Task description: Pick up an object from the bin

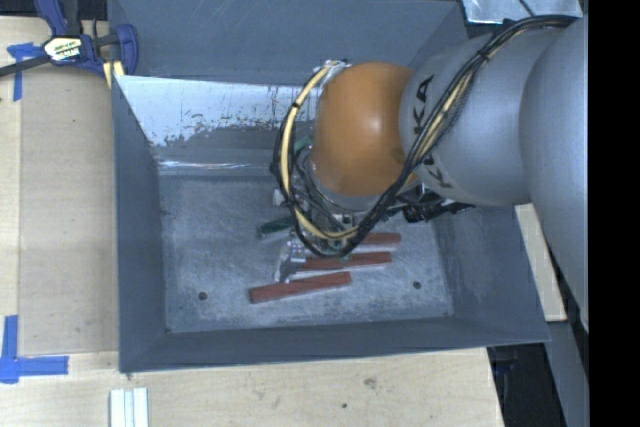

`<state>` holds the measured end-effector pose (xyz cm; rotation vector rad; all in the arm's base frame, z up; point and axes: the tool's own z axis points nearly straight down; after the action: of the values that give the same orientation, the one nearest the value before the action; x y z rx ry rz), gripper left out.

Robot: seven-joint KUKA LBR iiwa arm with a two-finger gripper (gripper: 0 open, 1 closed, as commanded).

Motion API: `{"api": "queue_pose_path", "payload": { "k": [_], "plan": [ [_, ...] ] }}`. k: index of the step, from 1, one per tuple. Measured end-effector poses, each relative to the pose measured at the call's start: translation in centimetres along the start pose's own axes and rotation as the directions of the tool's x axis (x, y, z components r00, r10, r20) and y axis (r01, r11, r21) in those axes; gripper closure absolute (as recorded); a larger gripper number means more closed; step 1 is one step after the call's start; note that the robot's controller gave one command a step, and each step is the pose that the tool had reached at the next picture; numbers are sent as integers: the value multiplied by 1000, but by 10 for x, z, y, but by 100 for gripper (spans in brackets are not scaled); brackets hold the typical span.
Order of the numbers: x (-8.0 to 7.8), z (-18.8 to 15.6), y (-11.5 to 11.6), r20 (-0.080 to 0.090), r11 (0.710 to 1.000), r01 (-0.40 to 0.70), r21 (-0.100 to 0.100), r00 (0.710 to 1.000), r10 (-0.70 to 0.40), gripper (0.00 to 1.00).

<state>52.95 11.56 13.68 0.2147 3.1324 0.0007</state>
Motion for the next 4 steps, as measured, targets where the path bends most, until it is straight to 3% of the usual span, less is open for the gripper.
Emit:
{"api": "queue_pose_path", "payload": {
  "k": [1, 2, 3, 4],
  "plan": [
    [0, 0, 0, 0, 1000, 0, 0, 1000, 0, 0],
    [-70, 58, -24, 28, 1000, -17, -7, 999, 17, 100],
    [-70, 58, -24, 28, 1000, -17, -7, 999, 17, 100],
    [41, 9, -44, -2, 985, 173, 0, 985, -173, 100]
  ]
}}
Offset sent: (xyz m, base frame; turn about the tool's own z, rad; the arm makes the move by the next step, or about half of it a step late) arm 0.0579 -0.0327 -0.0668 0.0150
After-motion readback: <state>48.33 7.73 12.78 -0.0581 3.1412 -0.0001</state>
